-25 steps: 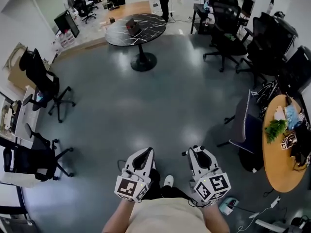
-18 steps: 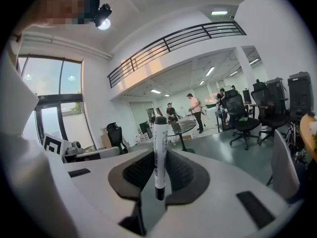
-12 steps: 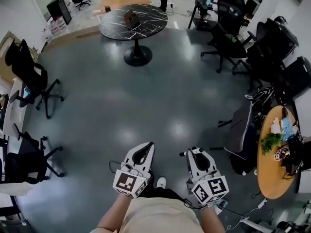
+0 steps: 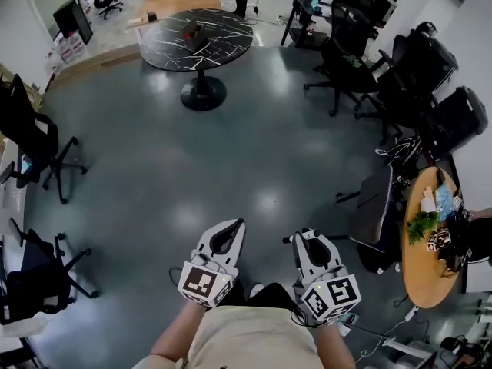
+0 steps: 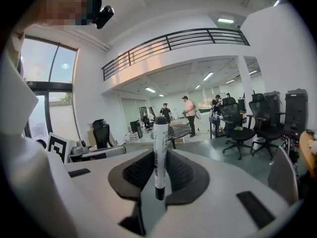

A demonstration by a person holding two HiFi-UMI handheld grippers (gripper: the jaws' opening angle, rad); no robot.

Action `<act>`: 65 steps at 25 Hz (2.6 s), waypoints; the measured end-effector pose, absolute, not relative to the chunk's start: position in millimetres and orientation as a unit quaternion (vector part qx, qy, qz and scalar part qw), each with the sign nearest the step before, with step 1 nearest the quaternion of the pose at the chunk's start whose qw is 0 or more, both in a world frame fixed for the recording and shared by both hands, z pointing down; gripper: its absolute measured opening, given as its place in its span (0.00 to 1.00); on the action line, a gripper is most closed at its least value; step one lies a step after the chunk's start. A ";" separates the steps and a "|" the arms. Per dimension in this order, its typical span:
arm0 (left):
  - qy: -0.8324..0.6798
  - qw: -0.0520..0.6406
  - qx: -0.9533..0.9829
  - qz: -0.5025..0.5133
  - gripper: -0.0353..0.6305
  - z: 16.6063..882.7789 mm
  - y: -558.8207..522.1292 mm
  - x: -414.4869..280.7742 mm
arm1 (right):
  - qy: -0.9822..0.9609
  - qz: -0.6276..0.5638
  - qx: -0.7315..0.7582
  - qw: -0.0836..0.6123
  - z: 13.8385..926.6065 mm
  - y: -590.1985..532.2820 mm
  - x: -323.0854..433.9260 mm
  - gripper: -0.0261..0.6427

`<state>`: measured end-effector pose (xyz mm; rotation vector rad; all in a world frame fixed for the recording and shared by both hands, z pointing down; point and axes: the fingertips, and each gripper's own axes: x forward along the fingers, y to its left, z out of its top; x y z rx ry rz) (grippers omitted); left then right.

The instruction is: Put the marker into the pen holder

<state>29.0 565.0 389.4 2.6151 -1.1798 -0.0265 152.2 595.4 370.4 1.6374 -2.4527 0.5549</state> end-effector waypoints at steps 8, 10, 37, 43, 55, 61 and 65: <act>-0.420 0.137 0.897 -0.003 0.06 388.9 533.9 15.2 | -0.820 0.188 0.535 0.074 373.0 557.7 140.2 0.16; -0.425 0.139 0.894 0.000 0.06 392.2 525.2 15.5 | -0.823 0.191 0.529 0.075 378.0 547.1 142.2 0.16; -0.516 0.114 0.848 0.045 0.06 391.9 354.5 191.3 | -0.862 0.219 0.454 0.052 396.8 337.9 331.2 0.16; -0.503 0.116 0.855 0.040 0.06 398.4 315.4 204.8 | -0.861 0.203 0.460 0.071 399.3 304.3 340.1 0.16; -0.456 0.127 0.881 0.016 0.06 401.2 169.0 190.9 | -0.837 0.194 0.500 0.106 397.8 182.6 317.1 0.16; -0.436 0.131 0.890 -0.015 0.06 396.0 95.5 167.3 | -0.829 0.186 0.514 0.118 390.8 115.2 282.0 0.16; -0.434 0.120 0.892 -0.029 0.06 389.8 58.5 142.7 | -0.829 0.182 0.518 0.104 381.3 80.2 256.9 0.16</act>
